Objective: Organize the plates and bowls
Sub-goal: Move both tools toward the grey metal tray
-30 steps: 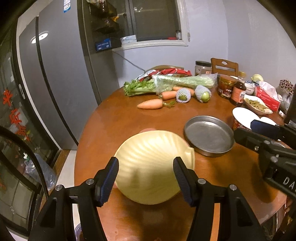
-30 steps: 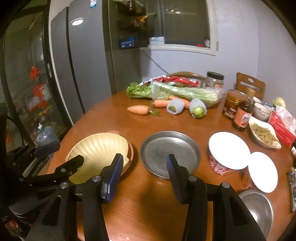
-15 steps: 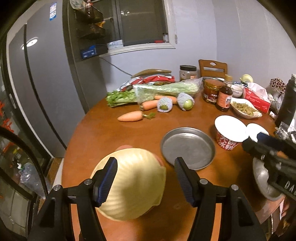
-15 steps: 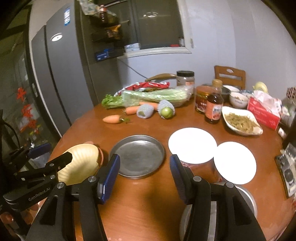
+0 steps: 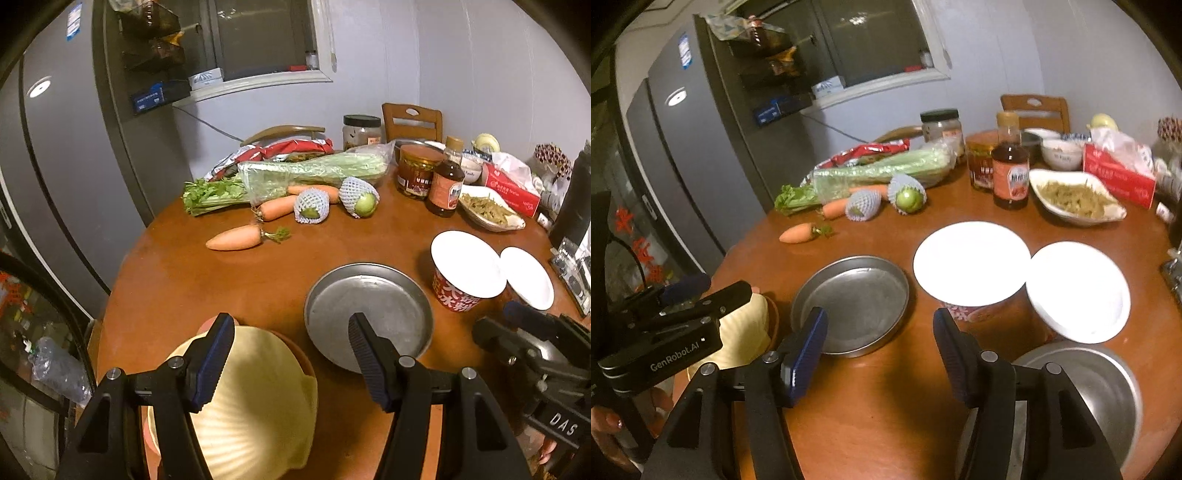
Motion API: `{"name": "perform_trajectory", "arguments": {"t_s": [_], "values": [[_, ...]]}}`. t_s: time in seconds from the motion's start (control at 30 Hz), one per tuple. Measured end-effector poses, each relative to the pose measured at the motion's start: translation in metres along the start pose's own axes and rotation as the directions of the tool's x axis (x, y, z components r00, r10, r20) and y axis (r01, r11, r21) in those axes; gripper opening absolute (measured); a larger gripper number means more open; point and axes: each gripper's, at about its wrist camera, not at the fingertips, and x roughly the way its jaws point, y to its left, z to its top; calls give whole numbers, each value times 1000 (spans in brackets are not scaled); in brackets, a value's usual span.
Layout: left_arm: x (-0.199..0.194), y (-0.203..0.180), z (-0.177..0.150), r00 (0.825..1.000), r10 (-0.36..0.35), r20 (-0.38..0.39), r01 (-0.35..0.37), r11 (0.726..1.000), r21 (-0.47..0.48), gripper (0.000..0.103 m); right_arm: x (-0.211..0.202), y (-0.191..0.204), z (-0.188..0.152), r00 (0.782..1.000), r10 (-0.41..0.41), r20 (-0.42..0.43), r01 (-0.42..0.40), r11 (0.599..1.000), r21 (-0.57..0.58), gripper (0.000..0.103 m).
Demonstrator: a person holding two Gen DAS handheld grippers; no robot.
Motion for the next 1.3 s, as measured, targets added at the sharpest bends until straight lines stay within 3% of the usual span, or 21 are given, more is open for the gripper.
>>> {"name": "perform_trajectory", "arguments": {"t_s": [0.3,0.4,0.5,0.6,1.3], "values": [[42,1,19,996,-13,-92,18,999,51,64,31,13,-5,997,-6,-76,5,1000,-9,62],[56,-1,21,993,17,-113,-10,998,58,64,42,18,-5,995,-35,-95,34,999,-11,62],[70,-5,22,990,5,-141,4,998,66,64,53,17,-5,991,-82,-108,83,997,3,63],[84,-8,20,984,-3,-178,17,997,74,64,63,12,-7,987,-78,-137,84,996,35,63],[117,-27,25,967,-25,-254,54,993,107,64,98,4,-6,969,-100,-228,114,992,52,63]]}}
